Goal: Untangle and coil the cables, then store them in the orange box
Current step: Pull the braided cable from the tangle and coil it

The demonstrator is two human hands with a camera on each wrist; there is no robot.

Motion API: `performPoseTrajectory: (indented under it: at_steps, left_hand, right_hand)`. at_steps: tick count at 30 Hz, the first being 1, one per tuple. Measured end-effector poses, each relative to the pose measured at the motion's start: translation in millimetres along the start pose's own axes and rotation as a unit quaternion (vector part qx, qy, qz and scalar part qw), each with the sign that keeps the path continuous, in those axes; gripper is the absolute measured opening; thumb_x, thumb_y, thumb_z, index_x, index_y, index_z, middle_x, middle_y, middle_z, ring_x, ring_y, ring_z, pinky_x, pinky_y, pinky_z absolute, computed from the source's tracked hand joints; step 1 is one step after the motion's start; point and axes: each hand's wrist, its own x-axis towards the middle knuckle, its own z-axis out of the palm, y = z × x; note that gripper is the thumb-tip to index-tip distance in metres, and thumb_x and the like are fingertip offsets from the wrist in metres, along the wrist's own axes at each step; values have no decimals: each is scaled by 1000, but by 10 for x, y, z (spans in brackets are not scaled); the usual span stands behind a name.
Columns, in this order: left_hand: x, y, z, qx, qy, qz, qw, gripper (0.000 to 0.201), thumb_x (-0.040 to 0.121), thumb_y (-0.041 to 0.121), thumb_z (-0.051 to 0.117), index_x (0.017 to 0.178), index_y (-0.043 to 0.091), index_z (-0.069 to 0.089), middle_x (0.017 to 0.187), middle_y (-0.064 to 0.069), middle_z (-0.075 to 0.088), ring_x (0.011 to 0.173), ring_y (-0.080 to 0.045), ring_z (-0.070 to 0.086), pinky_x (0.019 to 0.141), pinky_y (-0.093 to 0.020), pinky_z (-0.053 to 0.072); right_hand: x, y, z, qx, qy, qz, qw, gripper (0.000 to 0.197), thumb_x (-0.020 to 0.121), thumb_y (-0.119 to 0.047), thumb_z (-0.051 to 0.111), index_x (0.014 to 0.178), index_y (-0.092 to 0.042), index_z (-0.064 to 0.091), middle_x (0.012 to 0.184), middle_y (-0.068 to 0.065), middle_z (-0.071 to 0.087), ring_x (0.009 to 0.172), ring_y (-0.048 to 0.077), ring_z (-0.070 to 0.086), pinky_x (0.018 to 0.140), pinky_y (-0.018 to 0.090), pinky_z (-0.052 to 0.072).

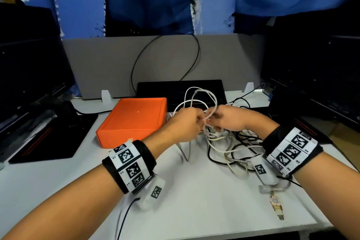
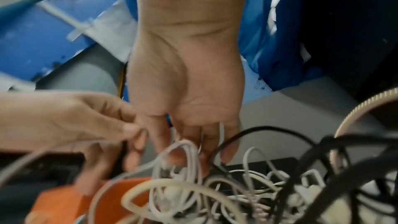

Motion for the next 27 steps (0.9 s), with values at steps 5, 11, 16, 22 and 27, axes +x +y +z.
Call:
performPoseTrajectory:
  at_steps: [5,11,16,22,27]
  left_hand:
    - [-289,127,-182,-109,-72,59,990,24,111,24,42,124,19,62,83,-5,68,44,-12,52,44,-27,46]
    - [-654,75,-792,-133,88,123,979,24,107,6,46,110,18,67,79,3,67,59,-15,57,58,-28,48]
    - [-635,-122,-853,-59,17,-6,998,25,102,22,52,108,25,76,102,11,77,96,-15,71,94,-40,56]
    - [-271,-76,-618,62,98,-35,993,19,96,23,54,80,15,60,77,1,64,78,-24,59,62,-32,43]
    - [-34,7,-510,208,150,-72,964,17,92,37,54,101,26,62,119,-5,58,116,-29,53,98,-44,42]
  right_hand:
    - [92,375,-47,-194,21,105,975,28,96,-15,50,117,-30,59,113,-2,64,106,26,62,90,41,52]
    - [141,517,-208,-226,-34,117,966,31,94,-8,50,116,-20,69,122,-5,66,113,23,61,90,26,45]
    - [181,201,-324,-21,3,48,999,44,93,8,45,121,-21,63,108,1,70,86,16,63,70,27,49]
    - [336,-69,-363,78,146,61,984,31,87,9,39,101,-12,57,79,10,75,60,20,70,48,23,46]
    - [370,98,-356,-213,56,189,957,10,90,-12,50,84,-12,58,99,13,70,89,34,67,76,37,56]
